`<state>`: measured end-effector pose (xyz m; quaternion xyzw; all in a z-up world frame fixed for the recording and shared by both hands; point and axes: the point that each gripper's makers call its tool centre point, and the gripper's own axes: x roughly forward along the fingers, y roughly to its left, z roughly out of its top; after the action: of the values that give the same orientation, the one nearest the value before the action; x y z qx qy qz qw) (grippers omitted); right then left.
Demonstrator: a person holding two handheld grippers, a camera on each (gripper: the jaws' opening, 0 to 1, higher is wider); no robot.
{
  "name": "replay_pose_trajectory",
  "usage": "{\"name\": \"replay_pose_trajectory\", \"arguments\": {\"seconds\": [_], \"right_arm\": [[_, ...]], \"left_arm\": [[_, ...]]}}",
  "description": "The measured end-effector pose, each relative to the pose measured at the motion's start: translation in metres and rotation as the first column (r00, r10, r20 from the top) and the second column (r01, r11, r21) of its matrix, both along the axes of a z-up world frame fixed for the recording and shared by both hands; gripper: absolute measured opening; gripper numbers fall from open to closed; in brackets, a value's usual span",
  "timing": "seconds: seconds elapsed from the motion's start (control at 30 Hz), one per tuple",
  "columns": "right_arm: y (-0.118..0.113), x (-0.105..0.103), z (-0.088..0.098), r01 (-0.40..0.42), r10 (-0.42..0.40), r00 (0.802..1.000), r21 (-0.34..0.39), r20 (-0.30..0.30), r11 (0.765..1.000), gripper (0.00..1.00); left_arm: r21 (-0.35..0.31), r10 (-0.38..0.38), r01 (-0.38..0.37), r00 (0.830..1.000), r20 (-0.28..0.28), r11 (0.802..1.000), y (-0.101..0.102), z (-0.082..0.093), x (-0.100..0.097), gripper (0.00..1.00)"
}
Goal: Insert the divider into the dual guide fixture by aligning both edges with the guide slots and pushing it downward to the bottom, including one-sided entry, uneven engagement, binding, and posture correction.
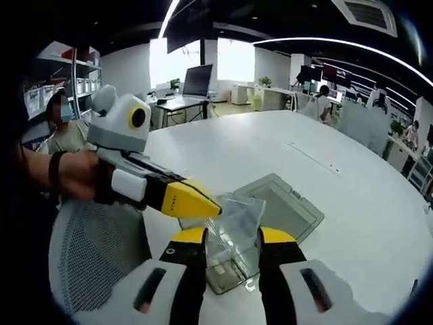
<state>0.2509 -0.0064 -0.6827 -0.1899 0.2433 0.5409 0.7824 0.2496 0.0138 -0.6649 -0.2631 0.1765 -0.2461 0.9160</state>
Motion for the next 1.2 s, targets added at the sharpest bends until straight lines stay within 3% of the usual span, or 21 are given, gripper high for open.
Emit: {"name": "replay_pose_trajectory", "arguments": {"seconds": [0.13,0.27,0.33,0.6,0.77,0.9,0.97,1.1,1.2], "right_arm": [[0.000,0.001,0.005,-0.019,0.019,1.000,0.000,0.013,1.000,0.23],[0.001,-0.002,0.005,-0.065,0.065,0.998,-0.023,0.014,0.998,0.19],[0.002,-0.004,0.004,-0.107,0.109,0.994,-0.052,0.031,0.993,0.17],[0.000,-0.002,0.000,-0.141,0.145,0.989,-0.096,0.039,0.985,0.17],[0.000,-0.006,-0.002,-0.193,0.199,0.979,-0.115,0.043,0.974,0.17],[0.001,-0.013,-0.005,-0.259,0.264,0.964,-0.126,0.023,0.958,0.15],[0.000,-0.013,-0.004,-0.267,0.274,0.961,-0.140,0.030,0.953,0.15],[0.000,-0.013,-0.005,-0.287,0.294,0.956,-0.147,0.023,0.946,0.15],[0.001,-0.015,-0.005,-0.309,0.315,0.949,-0.152,0.019,0.939,0.16]], "left_arm": [[0.067,-0.016,0.016,1.000,0.000,0.998,0.005,-0.003,-0.002,0.00],[0.181,-0.058,0.059,0.998,-0.012,0.982,0.008,-0.010,-0.007,0.00],[0.206,-0.072,0.073,0.997,-0.015,0.976,0.007,-0.012,-0.008,0.00],[0.275,-0.119,0.116,0.993,-0.007,0.954,0.001,-0.017,-0.011,0.00],[0.376,-0.167,0.157,0.986,-0.006,0.913,-0.002,-0.025,-0.014,0.00],[0.363,-0.205,0.187,0.979,0.010,0.913,-0.008,-0.022,-0.017,0.00],[0.401,-0.216,0.196,0.976,0.004,0.895,-0.007,-0.025,-0.019,0.00],[0.399,-0.213,0.196,0.977,-0.001,0.896,-0.006,-0.027,-0.020,0.00],[0.426,-0.234,0.214,0.972,-0.006,0.879,-0.008,-0.030,-0.023,0.00]]}}
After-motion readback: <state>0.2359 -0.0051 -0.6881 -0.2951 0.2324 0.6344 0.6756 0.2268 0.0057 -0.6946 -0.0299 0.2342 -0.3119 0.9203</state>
